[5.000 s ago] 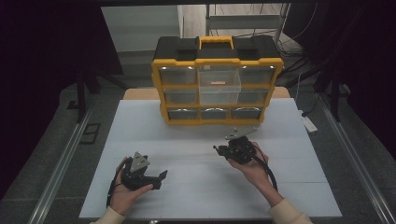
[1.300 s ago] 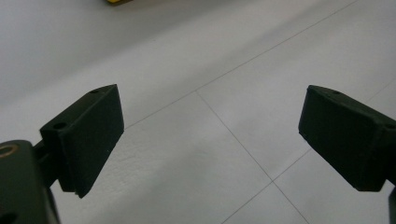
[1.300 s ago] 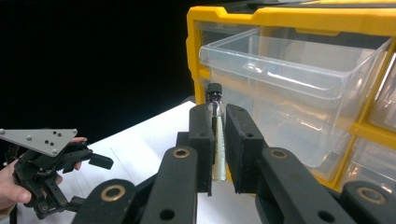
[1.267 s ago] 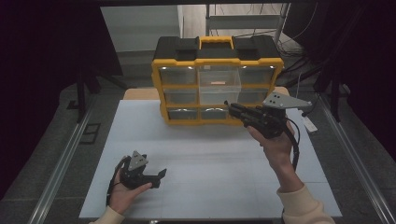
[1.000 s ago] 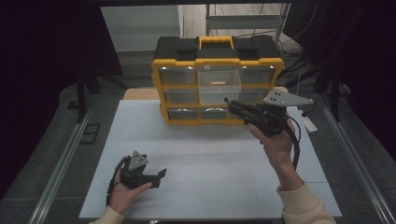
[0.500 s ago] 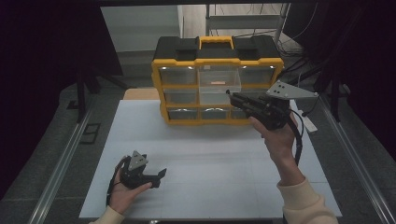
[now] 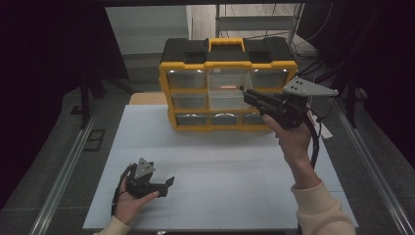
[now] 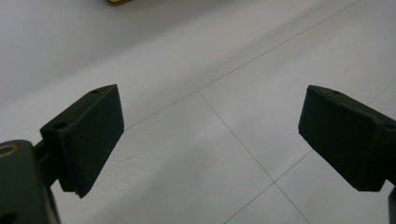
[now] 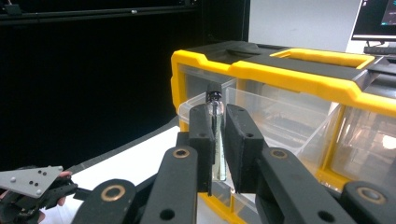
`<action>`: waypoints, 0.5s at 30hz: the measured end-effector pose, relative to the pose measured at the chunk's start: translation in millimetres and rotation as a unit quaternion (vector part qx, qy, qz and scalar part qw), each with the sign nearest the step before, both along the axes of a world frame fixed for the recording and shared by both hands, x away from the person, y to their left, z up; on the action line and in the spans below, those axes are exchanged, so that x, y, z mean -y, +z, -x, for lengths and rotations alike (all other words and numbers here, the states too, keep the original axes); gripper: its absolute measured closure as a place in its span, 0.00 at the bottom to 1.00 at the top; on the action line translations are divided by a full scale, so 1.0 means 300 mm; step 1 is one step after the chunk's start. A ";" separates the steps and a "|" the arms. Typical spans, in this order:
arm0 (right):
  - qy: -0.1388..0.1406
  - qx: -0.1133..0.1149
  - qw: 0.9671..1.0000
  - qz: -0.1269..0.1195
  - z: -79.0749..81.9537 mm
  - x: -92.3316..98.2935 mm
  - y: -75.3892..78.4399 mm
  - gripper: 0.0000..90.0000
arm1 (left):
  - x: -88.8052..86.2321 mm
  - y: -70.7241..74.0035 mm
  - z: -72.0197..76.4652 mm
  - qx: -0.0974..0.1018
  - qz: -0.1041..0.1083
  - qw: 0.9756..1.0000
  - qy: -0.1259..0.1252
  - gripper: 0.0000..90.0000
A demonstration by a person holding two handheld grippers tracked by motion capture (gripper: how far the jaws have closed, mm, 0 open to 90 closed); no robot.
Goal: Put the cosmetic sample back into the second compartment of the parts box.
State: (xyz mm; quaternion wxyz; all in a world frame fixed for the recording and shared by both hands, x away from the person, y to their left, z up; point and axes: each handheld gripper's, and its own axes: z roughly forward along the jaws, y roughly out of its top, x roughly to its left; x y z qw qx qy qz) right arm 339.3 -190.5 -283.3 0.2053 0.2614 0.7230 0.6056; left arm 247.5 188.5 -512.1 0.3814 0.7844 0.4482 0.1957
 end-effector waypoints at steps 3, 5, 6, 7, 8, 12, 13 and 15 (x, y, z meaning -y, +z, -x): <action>-0.003 0.001 1.000 0.002 -0.009 -0.002 0.009 0.91 | 0.000 0.000 0.000 0.000 0.000 1.000 0.000 0.08; -0.002 0.001 1.000 0.002 -0.011 -0.003 0.010 0.91 | 0.000 0.000 0.000 0.000 0.000 1.000 0.000 0.08; -0.001 -0.001 1.000 0.004 -0.014 -0.001 0.013 0.91 | -0.001 0.000 0.000 0.000 0.000 1.000 0.000 0.08; -0.004 0.002 1.000 -0.003 -0.020 -0.005 0.014 0.91 | -0.001 0.000 0.000 0.000 0.000 1.000 0.000 0.08; -0.006 0.000 1.000 0.004 -0.022 -0.003 0.017 0.91 | -0.001 0.000 0.000 0.001 0.000 1.000 0.001 0.08; -0.010 0.000 1.000 0.003 -0.030 -0.005 0.023 0.91 | -0.002 0.000 0.000 0.001 0.000 1.000 0.001 0.08; -0.011 -0.001 1.000 0.004 -0.033 -0.005 0.026 0.91 | -0.002 0.001 0.000 0.001 0.000 1.000 0.001 0.08; -0.014 0.000 1.000 0.002 -0.041 -0.009 0.029 0.91 | -0.003 0.001 0.000 0.001 0.000 1.000 0.001 0.08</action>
